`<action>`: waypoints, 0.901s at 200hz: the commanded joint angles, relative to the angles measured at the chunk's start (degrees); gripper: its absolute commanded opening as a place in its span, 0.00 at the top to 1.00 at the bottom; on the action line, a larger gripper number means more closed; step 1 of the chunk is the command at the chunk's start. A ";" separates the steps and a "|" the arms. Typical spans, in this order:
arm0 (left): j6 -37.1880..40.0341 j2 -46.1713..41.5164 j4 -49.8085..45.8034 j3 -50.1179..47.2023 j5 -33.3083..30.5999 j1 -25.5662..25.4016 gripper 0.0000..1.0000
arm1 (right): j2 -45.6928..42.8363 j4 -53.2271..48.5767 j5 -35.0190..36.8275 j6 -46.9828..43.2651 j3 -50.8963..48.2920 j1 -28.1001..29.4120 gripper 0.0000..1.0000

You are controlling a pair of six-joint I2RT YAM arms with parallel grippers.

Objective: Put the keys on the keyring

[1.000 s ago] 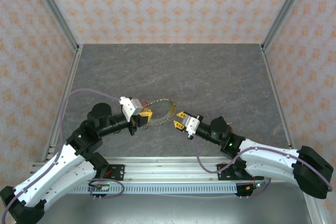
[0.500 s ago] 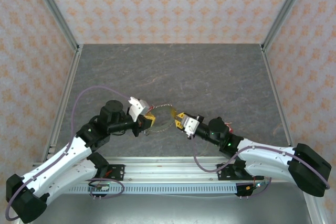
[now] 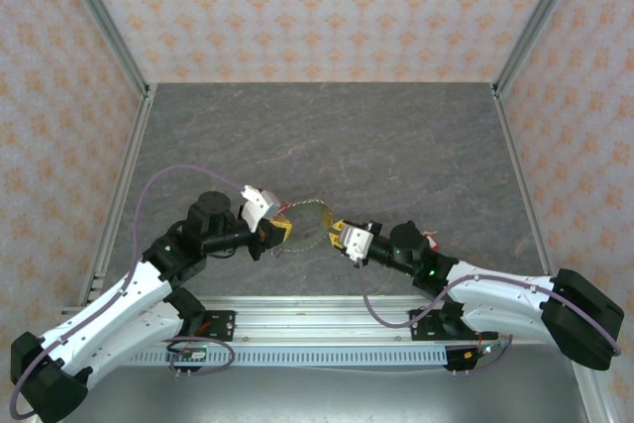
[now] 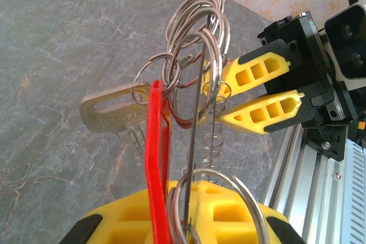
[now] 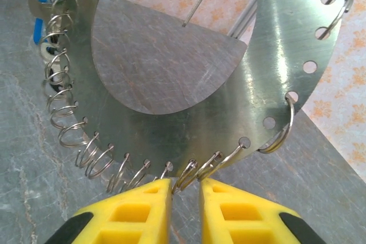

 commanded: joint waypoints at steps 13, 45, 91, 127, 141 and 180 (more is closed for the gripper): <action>-0.67 -1.40 4.78 0.75 0.32 0.85 1.00 | 0.80 -2.77 -5.33 -0.11 0.91 1.22 0.82; -0.71 -1.35 4.79 0.84 0.51 1.02 1.00 | 2.01 -4.11 -6.65 0.01 1.83 1.34 0.81; -0.79 -1.06 5.22 0.66 0.67 1.25 1.00 | 4.44 1.37 -6.65 0.89 1.64 1.41 0.81; -0.76 -1.09 5.06 0.75 0.67 1.30 1.00 | 7.06 5.58 -8.63 2.35 2.48 1.40 0.83; -0.89 -1.17 4.85 0.75 0.67 1.35 1.00 | 7.83 5.97 -7.94 2.18 2.87 1.42 0.83; -0.91 -1.18 5.16 0.66 0.67 1.39 1.00 | 8.72 8.40 -5.24 2.88 3.04 1.51 0.83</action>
